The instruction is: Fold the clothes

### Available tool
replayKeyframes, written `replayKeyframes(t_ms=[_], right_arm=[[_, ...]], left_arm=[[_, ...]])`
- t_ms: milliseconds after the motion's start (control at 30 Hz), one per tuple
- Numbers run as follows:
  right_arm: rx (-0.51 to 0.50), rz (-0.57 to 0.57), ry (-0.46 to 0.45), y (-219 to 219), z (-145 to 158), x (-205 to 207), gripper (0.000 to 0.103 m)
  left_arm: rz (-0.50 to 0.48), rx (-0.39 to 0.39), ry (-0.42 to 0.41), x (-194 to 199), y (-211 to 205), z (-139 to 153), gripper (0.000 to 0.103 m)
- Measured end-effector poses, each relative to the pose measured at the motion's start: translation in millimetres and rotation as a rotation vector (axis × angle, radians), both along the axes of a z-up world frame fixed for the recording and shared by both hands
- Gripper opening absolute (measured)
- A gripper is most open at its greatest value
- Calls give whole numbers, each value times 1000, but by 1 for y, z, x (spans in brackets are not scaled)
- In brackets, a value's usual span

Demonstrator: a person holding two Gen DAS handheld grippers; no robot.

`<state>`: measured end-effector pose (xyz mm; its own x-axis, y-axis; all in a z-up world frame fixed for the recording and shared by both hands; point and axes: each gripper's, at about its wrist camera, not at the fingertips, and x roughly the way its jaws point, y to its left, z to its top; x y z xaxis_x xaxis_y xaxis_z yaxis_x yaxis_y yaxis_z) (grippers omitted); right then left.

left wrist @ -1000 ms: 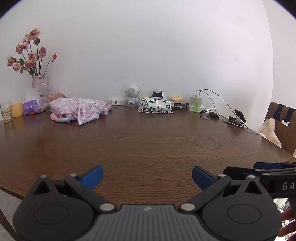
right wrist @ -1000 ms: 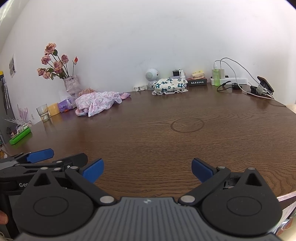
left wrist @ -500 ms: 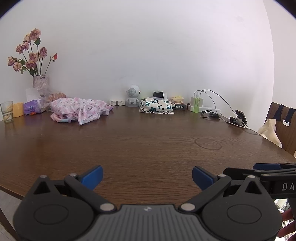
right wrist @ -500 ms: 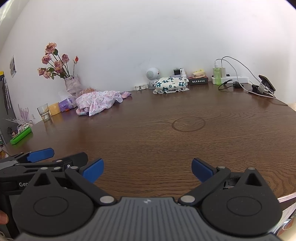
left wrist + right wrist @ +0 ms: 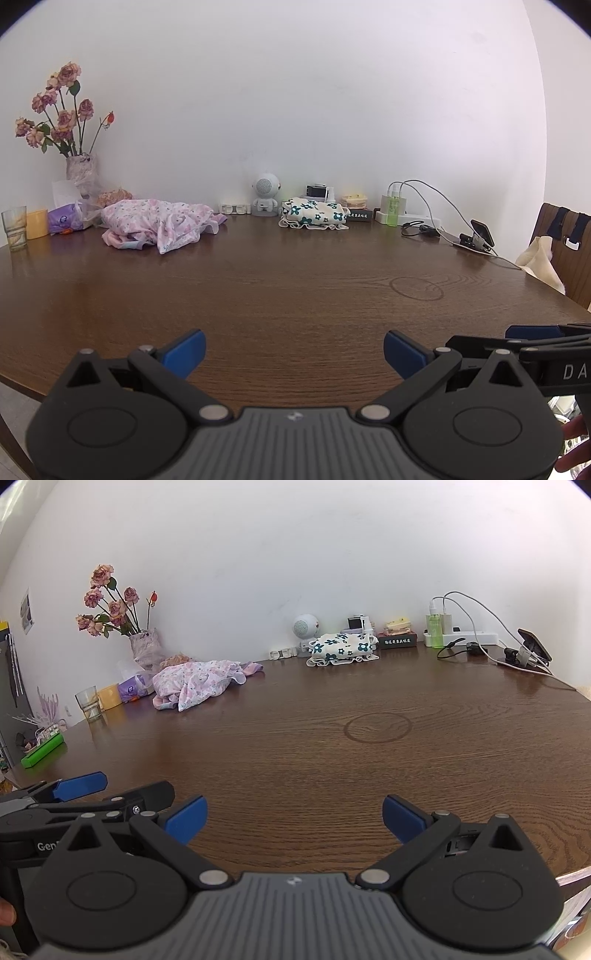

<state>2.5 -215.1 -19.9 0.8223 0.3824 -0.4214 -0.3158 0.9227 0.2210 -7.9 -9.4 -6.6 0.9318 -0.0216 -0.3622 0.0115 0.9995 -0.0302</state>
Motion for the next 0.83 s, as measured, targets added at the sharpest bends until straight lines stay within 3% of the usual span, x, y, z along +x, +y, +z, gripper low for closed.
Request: replayKeyframes(t_ms=[833], right_arm=[[0, 7, 13, -1, -3, 3, 103]], left_arm=[[4, -5, 11, 2, 1, -3, 103]])
